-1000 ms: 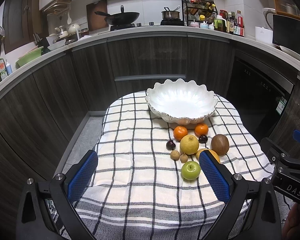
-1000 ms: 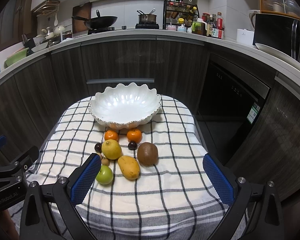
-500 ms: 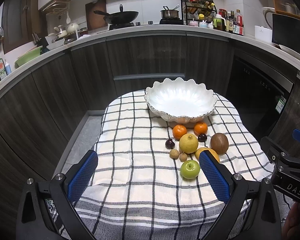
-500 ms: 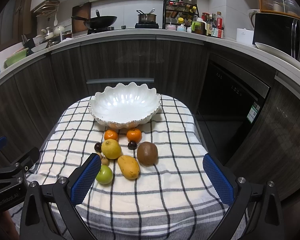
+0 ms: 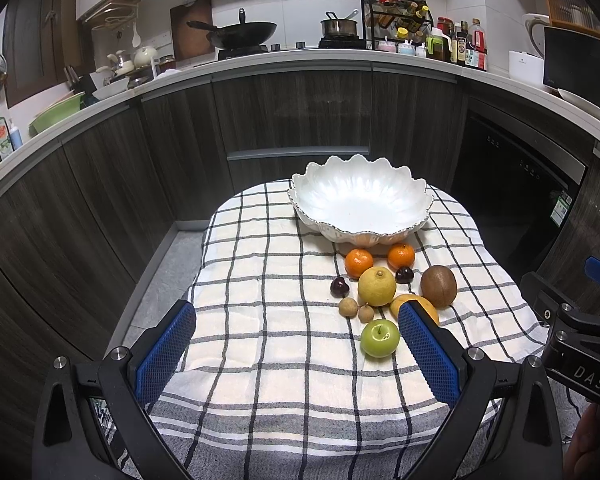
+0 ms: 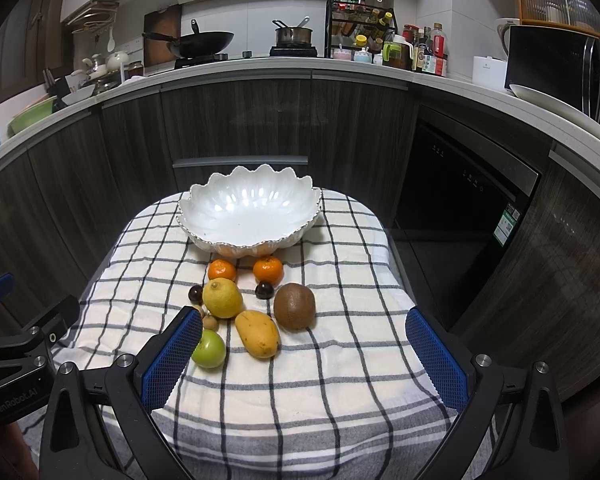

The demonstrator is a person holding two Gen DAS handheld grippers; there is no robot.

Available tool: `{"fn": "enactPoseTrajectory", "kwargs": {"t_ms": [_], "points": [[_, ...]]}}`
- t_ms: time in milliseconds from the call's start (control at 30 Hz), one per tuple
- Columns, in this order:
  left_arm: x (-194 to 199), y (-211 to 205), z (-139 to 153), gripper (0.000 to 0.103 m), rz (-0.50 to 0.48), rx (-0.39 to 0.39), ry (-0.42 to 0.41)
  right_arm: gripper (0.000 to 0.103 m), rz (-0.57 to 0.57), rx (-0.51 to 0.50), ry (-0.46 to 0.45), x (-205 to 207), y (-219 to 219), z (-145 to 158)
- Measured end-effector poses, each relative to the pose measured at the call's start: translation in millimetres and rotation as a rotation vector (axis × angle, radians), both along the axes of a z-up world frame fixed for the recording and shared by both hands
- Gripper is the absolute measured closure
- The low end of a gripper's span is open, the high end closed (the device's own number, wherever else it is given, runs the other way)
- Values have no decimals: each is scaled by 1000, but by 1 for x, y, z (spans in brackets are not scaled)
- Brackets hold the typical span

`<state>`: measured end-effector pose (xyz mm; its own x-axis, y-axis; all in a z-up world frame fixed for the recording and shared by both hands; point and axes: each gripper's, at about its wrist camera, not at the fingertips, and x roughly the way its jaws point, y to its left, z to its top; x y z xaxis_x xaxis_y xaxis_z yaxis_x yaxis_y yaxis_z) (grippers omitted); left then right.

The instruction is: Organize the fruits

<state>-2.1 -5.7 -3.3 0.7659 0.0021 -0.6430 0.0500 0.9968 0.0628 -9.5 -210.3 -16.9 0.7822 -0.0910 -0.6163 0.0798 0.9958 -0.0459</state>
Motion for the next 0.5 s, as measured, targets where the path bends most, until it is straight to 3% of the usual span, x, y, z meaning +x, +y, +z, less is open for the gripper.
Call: {"fn": "enactPoseTrajectory", "kwargs": {"t_ms": [500], "points": [[3,-7,-14,0,-9,3,18,0,-2,4,12,4,-4,-4]]}}
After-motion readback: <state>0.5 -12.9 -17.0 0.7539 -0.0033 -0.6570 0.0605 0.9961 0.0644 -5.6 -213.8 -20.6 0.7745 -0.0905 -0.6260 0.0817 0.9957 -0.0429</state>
